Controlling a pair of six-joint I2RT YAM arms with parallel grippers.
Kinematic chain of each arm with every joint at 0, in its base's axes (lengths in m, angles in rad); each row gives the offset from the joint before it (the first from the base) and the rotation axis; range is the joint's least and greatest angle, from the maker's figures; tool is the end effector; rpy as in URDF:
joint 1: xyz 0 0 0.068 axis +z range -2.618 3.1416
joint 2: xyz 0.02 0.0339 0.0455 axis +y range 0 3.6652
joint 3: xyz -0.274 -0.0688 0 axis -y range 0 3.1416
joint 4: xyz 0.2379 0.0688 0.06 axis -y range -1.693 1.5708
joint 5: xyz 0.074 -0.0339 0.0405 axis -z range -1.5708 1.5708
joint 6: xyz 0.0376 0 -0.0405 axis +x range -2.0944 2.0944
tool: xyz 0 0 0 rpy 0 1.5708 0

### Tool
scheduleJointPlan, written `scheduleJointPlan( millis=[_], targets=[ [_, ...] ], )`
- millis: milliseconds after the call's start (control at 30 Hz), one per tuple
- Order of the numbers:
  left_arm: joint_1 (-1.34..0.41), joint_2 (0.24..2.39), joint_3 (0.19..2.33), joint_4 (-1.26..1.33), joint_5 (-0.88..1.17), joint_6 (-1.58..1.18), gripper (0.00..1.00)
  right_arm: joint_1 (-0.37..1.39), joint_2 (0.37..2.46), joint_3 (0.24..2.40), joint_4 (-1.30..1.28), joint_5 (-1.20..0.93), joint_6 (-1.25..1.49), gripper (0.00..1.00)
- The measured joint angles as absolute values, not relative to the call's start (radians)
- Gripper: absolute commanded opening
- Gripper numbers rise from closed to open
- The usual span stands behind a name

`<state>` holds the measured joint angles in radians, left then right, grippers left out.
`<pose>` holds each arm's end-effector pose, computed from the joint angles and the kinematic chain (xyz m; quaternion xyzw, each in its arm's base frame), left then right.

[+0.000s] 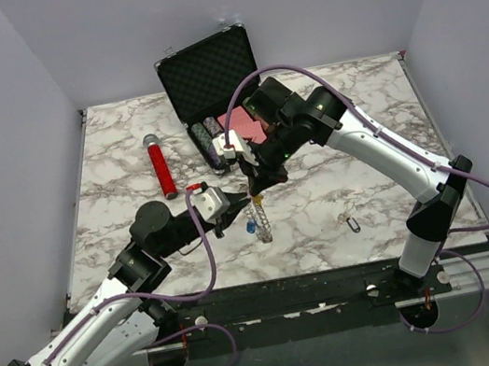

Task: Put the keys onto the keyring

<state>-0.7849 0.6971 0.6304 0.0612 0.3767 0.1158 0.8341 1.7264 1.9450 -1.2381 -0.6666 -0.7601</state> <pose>0.1036 -0.1230 0.3328 0.4220 0.5696 -0.3528 0.6107 0.2085 0.2644 0.4061 -0.7127 0.5717 0.3241 0.2454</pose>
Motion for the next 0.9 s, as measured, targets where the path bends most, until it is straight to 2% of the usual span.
scheduleJointPlan(
  millis=[300, 467, 767, 900],
  targets=[
    [-0.785, 0.712, 0.63, 0.062, 0.372, 0.13, 0.26, 0.834, 1.726, 1.946, -1.252, -0.666, -0.76, 0.01],
    [-0.785, 0.727, 0.63, 0.063, 0.367, 0.138, 0.31, 0.83, 1.727, 1.946, -1.256, -0.665, -0.761, 0.01],
    [-0.785, 0.732, 0.63, 0.062, 0.365, 0.143, 0.33, 0.829, 1.728, 1.946, -1.255, -0.66, -0.761, 0.01],
    [-0.785, 0.732, 0.63, 0.062, 0.358, 0.143, 0.36, 0.829, 1.728, 1.946, -1.254, -0.66, -0.761, 0.0]
  ],
)
